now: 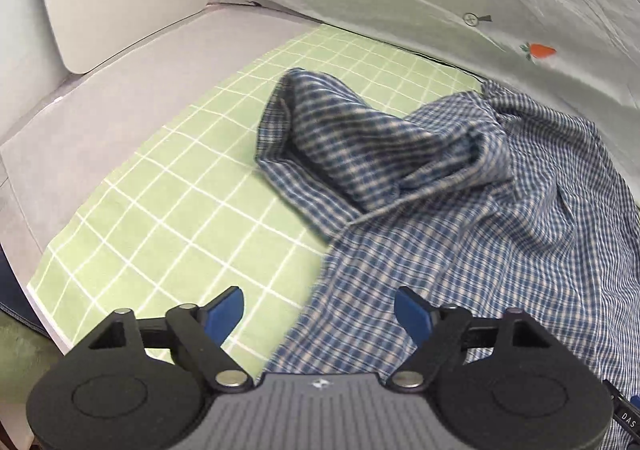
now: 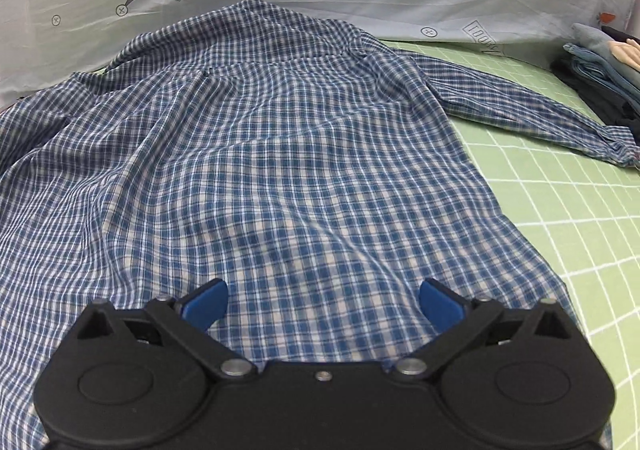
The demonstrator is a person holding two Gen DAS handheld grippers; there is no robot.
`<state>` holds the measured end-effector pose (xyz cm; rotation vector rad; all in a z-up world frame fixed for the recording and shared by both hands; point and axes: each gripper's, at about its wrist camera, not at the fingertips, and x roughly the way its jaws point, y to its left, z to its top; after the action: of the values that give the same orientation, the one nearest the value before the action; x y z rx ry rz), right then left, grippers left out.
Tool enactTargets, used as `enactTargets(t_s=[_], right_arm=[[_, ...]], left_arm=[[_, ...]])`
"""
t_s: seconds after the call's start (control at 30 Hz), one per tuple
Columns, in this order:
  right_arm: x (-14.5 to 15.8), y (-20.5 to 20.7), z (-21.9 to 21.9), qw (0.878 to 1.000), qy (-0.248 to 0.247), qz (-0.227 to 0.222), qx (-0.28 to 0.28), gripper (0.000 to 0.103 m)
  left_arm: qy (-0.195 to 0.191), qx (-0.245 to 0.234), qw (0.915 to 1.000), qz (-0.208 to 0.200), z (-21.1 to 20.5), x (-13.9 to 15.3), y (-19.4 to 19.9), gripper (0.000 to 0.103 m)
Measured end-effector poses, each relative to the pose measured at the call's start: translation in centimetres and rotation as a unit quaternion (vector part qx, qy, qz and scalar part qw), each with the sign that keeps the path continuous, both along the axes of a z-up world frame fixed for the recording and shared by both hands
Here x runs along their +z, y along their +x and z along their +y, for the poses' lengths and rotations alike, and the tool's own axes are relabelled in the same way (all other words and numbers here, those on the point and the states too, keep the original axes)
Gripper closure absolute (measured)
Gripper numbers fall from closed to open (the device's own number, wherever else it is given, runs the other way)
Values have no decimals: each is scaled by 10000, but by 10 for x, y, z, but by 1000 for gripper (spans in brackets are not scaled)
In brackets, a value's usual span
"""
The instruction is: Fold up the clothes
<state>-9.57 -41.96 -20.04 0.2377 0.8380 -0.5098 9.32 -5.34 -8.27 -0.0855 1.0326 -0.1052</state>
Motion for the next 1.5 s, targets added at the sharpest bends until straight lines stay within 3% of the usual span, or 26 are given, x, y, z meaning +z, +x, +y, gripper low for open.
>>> enactTargets(t_s=[0.13,0.17,0.4,0.5,0.63,0.73,0.8,0.83,0.87,1.0,1.23,1.33,1.5], right_arm=[[-3,2,19,9984,-48,-82,-553,0],[-4,2,23,9974,-83,-124,-710,0],[-12,3,46,9846,-445,-494,-1617,0],[-14,5,49,9811,-573,-584,-1754,0],[-14,5,48,9805,-565,-599,-1784,0],[-15,7,49,9804,-573,-602,-1787,0],[-15,7,49,9804,-575,-603,-1785,0],[-15,6,49,9804,-576,-603,-1783,0],[-15,6,49,9804,-577,-603,-1783,0],[-15,7,50,9803,-582,-602,-1789,0],[-15,6,48,9807,-581,-603,-1765,0],[-15,6,49,9806,-582,-603,-1773,0],[-15,7,50,9803,-583,-602,-1789,0]], left_arm=[[-330,5,9993,178,36,-15,22,71],[-433,-26,9988,225,42,-20,30,74],[-731,-596,9947,399,50,-39,81,71],[-745,-926,9916,510,40,-48,100,70],[-888,-1132,9872,696,30,-62,119,58],[-799,-1323,9862,590,19,-69,122,61],[-511,-1482,9868,411,12,-70,122,77],[-396,-1550,9865,353,9,-71,122,102],[-408,-1560,9862,384,11,-72,123,103],[-741,-1261,9887,322,35,-68,127,103],[4,-483,9985,-257,89,-47,132,103],[310,-117,9985,-446,112,-41,134,102],[796,448,9932,-724,149,-31,138,91]])
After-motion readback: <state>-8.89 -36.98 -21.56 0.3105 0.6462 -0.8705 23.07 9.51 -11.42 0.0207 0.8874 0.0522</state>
